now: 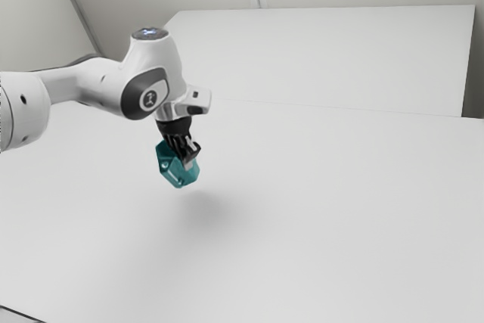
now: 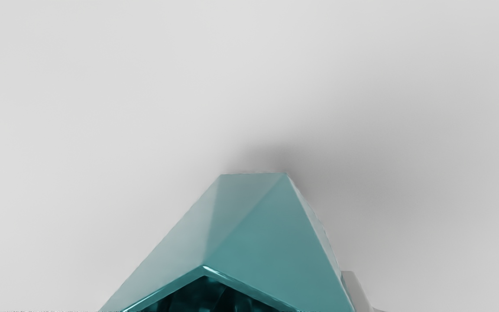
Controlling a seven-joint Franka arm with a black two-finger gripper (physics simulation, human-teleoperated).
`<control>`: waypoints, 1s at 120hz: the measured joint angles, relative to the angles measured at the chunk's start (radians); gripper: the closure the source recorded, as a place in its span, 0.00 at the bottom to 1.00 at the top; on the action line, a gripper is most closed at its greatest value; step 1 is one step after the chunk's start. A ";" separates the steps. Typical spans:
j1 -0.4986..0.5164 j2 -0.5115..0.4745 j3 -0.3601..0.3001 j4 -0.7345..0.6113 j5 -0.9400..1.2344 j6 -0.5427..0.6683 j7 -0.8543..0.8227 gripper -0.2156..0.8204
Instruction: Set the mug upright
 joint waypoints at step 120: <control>-0.015 0.142 0.011 0.002 0.040 0.106 -0.006 0.97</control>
